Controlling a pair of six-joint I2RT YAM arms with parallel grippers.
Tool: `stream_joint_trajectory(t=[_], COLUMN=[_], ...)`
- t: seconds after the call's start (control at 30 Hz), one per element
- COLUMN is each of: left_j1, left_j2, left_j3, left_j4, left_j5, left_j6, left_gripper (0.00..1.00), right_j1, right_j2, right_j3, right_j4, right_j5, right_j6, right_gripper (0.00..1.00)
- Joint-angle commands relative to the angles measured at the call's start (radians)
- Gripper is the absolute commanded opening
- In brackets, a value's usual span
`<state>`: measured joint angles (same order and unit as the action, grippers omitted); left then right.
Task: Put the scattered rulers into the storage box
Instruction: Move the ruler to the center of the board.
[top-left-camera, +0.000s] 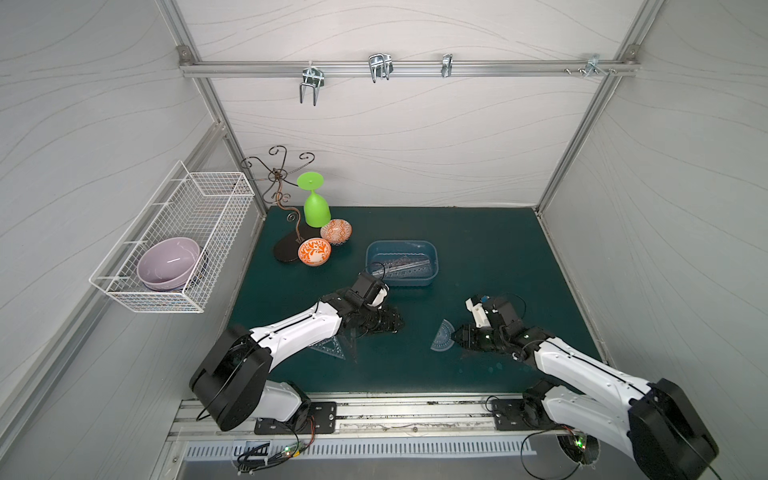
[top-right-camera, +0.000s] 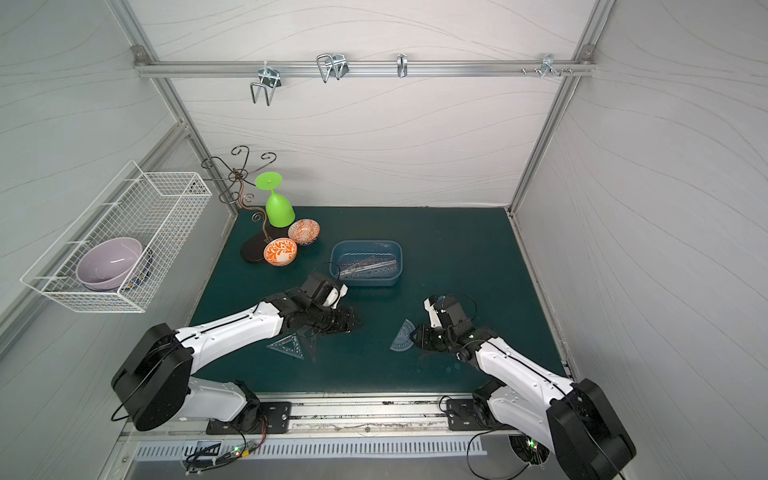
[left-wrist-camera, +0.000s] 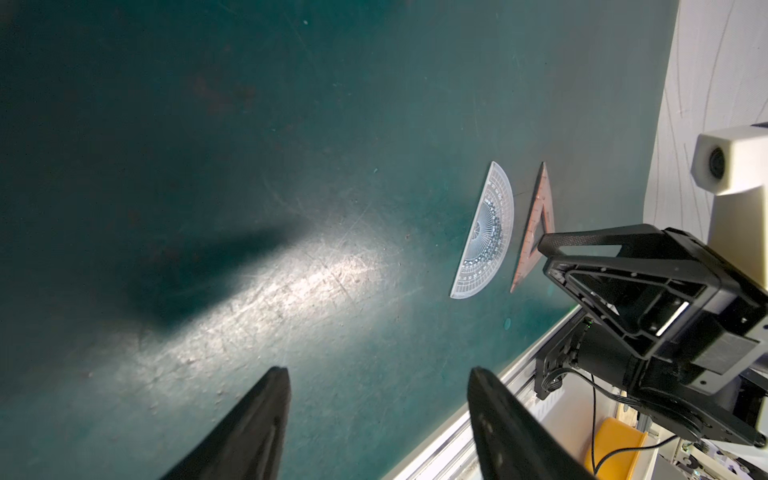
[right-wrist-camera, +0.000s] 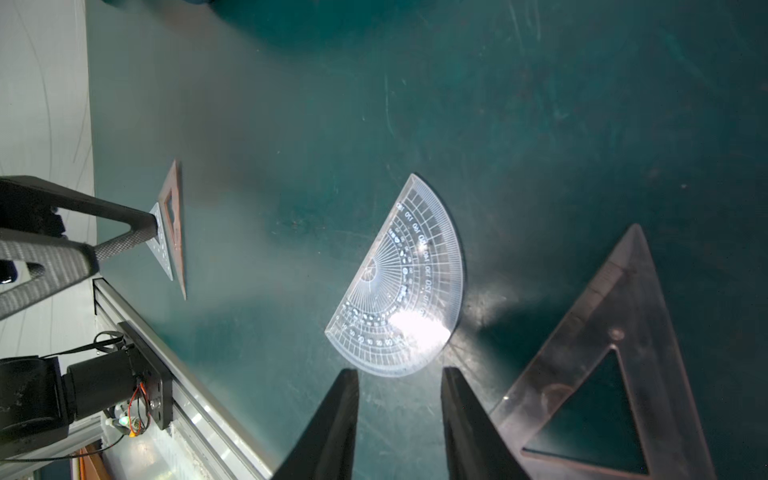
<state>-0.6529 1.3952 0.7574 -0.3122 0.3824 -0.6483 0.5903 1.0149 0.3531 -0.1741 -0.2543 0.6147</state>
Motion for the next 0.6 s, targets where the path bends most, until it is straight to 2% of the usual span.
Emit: stream_joint_trajectory(t=[0.0, 0.27, 0.57], left_j1=[0.0, -0.001, 0.001], left_j2=[0.018, 0.036, 0.03], left_j3=[-0.01, -0.03, -0.046], left_j4=[0.048, 0.072, 0.084], left_j5=[0.014, 0.019, 0.01], left_j6=[-0.004, -0.011, -0.024], left_gripper=[0.72, 0.72, 0.72], right_j1=[0.008, 0.013, 0.03], right_j2=[0.017, 0.144, 0.305], right_j3=[-0.023, -0.051, 0.008], right_j4=[0.042, 0.176, 0.304], right_j5=[0.0, -0.009, -0.049], right_j6=[0.021, 0.03, 0.057], right_gripper=[0.38, 0.39, 0.38])
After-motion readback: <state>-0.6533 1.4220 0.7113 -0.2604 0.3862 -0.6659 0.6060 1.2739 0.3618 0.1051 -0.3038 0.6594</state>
